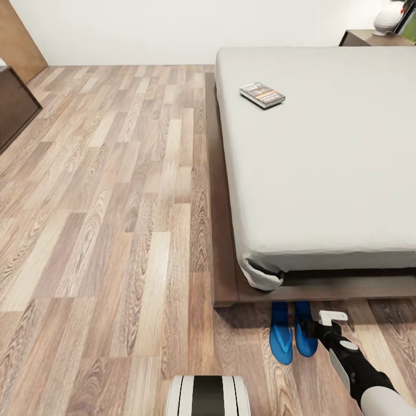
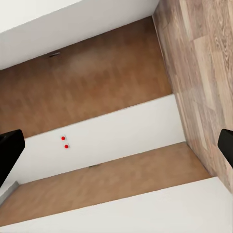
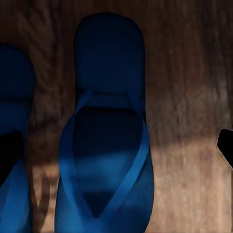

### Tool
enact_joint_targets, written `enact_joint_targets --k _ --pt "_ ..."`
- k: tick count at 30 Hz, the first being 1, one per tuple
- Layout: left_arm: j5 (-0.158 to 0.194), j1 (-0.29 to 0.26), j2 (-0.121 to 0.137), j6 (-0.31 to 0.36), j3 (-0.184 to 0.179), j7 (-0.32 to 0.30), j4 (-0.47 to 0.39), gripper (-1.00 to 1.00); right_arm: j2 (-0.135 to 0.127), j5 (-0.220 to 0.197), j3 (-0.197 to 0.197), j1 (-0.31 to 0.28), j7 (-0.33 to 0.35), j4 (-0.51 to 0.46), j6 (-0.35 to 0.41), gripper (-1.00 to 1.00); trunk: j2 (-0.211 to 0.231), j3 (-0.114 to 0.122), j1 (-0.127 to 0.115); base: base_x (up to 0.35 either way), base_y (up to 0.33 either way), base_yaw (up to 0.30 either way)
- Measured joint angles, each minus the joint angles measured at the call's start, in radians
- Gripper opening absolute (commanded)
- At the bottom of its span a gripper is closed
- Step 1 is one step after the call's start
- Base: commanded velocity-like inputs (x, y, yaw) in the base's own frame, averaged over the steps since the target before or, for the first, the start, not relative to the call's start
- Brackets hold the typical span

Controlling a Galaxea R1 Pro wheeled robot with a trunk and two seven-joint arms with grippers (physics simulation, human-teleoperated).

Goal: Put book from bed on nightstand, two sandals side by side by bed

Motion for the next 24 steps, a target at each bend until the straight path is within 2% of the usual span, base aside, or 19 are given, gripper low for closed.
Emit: enact_joint_targets --k 11,17,24 --pt "0.000 0.000 0.000 0.000 0.000 0.000 0.000 1.00 0.001 0.001 0.001 0.000 0.000 0.015 0.000 1.00 0.000 0.000 0.000 0.000 0.000 0.000" --pt "0.000 0.000 0.000 0.000 0.000 0.000 0.000 1.00 0.001 0.001 0.001 0.000 0.000 0.019 0.000 1.00 0.001 0.023 -0.003 0.000 0.000 0.000" --pt "0.000 0.000 0.000 0.000 0.000 0.000 0.000 1.00 0.001 0.001 0.001 0.000 0.001 0.021 0.000 1.00 0.001 0.023 -0.003 0.000 0.000 0.000"
